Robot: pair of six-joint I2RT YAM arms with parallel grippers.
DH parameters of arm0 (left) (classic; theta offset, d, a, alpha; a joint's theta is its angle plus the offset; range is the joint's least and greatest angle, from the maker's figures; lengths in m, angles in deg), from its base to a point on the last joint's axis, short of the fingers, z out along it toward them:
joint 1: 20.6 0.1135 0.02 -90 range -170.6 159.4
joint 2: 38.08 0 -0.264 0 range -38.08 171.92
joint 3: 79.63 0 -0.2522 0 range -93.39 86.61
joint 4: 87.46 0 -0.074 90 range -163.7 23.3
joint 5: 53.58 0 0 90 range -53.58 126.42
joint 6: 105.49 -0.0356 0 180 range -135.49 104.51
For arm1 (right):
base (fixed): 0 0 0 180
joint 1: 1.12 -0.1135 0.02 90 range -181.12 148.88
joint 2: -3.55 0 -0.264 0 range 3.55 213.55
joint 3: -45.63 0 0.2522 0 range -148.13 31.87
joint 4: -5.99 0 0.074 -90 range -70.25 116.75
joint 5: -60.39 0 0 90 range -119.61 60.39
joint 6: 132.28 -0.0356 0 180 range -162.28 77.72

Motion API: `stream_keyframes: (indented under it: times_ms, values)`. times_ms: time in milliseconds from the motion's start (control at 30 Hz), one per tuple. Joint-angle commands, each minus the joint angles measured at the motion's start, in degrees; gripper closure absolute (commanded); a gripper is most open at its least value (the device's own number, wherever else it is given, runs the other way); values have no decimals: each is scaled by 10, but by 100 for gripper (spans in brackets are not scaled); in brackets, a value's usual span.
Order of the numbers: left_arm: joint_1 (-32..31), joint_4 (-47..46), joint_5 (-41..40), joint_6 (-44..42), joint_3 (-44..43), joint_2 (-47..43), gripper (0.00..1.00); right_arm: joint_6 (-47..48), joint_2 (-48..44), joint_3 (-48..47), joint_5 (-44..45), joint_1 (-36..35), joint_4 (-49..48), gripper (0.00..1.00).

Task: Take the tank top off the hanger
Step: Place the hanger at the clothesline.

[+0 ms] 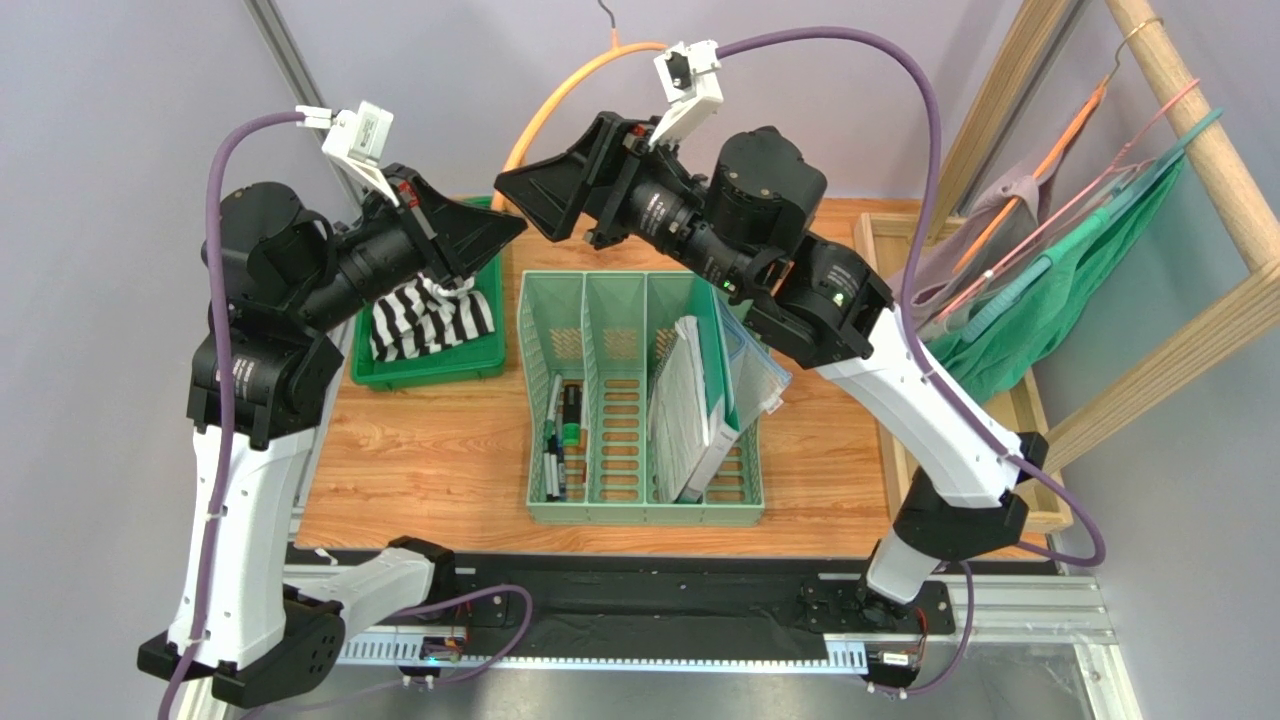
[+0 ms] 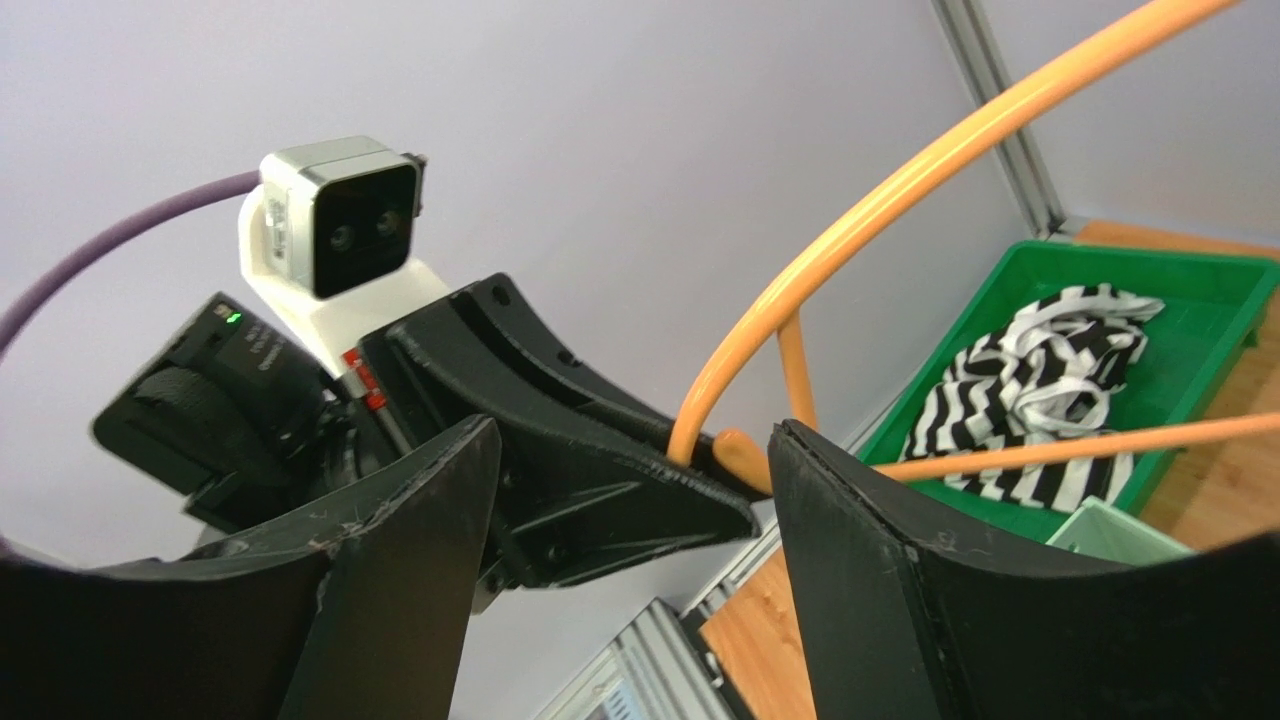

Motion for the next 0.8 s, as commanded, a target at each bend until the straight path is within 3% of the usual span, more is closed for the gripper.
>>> stream_keyframes:
  times_ms: [0,267,767]
  values:
    - [-8,-52,8,-20,3,-15,100,50,29,-26,17,2,-40,31]
    - [-11,-50,8,-35,33,-39,100,86,41,-22,26,1,-49,34]
    - [-11,-36,5,-48,37,-45,100,91,19,16,43,2,-46,30]
